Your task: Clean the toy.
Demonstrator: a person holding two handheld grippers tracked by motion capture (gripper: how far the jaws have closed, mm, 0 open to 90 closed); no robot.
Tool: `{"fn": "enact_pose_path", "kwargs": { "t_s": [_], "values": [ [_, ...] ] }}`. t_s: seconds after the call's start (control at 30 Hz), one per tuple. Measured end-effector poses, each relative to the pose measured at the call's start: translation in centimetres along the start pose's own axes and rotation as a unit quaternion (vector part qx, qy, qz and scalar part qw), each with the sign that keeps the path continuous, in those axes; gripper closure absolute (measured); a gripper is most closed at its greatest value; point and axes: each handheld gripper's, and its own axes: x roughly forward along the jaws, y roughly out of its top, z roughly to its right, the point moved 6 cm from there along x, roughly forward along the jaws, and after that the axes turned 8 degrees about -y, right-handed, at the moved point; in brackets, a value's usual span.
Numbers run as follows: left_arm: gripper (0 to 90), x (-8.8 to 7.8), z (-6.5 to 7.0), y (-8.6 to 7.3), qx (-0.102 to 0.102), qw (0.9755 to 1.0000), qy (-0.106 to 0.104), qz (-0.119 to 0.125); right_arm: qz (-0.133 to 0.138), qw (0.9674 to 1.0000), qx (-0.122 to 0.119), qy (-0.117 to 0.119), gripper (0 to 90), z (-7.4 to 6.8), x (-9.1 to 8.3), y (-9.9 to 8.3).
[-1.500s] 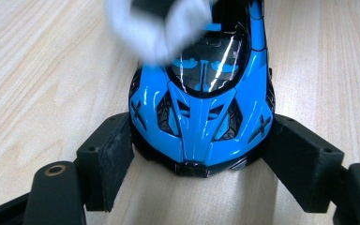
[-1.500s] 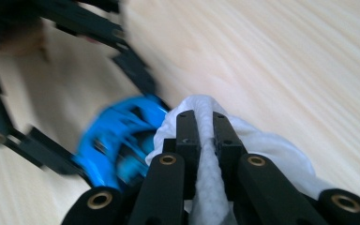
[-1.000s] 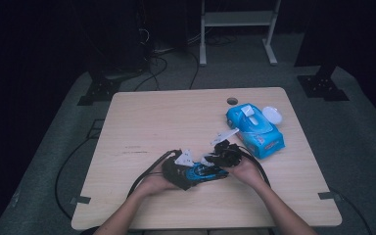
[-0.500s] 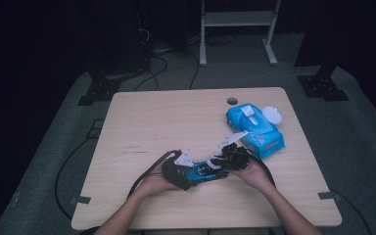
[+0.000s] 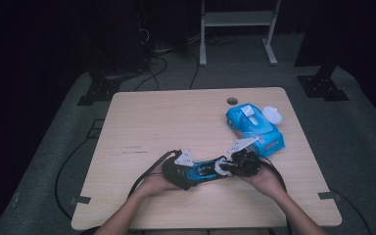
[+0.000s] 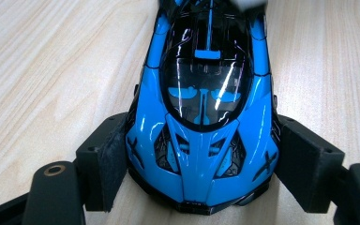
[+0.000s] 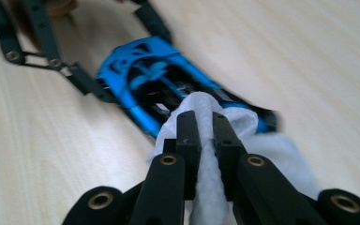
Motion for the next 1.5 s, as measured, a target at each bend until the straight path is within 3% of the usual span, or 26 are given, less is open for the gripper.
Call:
{"fn": "enact_pose_path", "kwargs": {
  "t_s": [0.1, 0.2, 0.27, 0.33, 0.43, 0.7, 0.83, 1.03, 1.17, 1.33, 1.5],
  "values": [
    [24.7, -0.1, 0.0, -0.1, -0.002, 1.0, 0.0, 0.0, -0.005, 0.9998, -0.019, 0.003, 83.9, -1.2, 1.2, -0.2],
    [24.8, -0.1, 0.0, -0.1, 0.0, 1.0, -0.001, 0.0, -0.009, 0.9997, -0.019, -0.008, 83.9, -0.5, 0.7, -0.5],
    [24.8, 0.0, 0.0, 0.0, 0.001, 1.0, -0.002, 0.0, -0.006, 0.9998, -0.006, -0.016, 83.9, 0.5, 0.0, -0.9],
    [24.8, 0.0, -0.1, -0.1, 0.001, 1.0, -0.003, 0.0, 0.004, 0.9992, 0.011, -0.038, 83.9, 1.7, -0.8, -1.1],
    [24.8, 0.0, 0.0, -0.1, 0.0, 1.0, -0.004, -0.001, 0.02, 0.9983, 0.04, -0.039, 83.9, 2.8, -1.3, -0.5],
    [24.8, -0.1, -0.1, -0.1, -0.002, 1.0, -0.002, 0.0, 0.005, 0.9985, 0.025, -0.049, 83.9, 2.8, 2.5, 1.2],
    [24.9, -0.1, -0.1, -0.1, -0.001, 1.0, -0.004, -0.001, -0.005, 0.9987, 0.021, -0.046, 83.9, 2.6, 1.8, 0.4],
    [24.8, -0.1, 0.0, -0.1, 0.001, 1.0, -0.004, -0.006, 0.0, 0.9985, 0.032, -0.043, 83.9, 2.4, -0.2, -1.5],
    [24.8, -0.1, -0.1, 0.0, 0.001, 1.0, -0.004, -0.006, 0.006, 0.9987, 0.032, -0.038, 83.9, 1.9, -0.6, -1.8],
    [24.8, -0.1, -0.1, 0.0, 0.001, 1.0, -0.005, -0.006, 0.024, 0.9993, 0.016, -0.023, 83.9, 0.4, -0.4, -0.2],
    [24.8, 0.0, 0.0, 0.0, -0.001, 1.0, -0.006, -0.004, 0.023, 0.9993, -0.014, 0.027, 83.9, -2.8, 1.8, 1.3]
  ]
}}
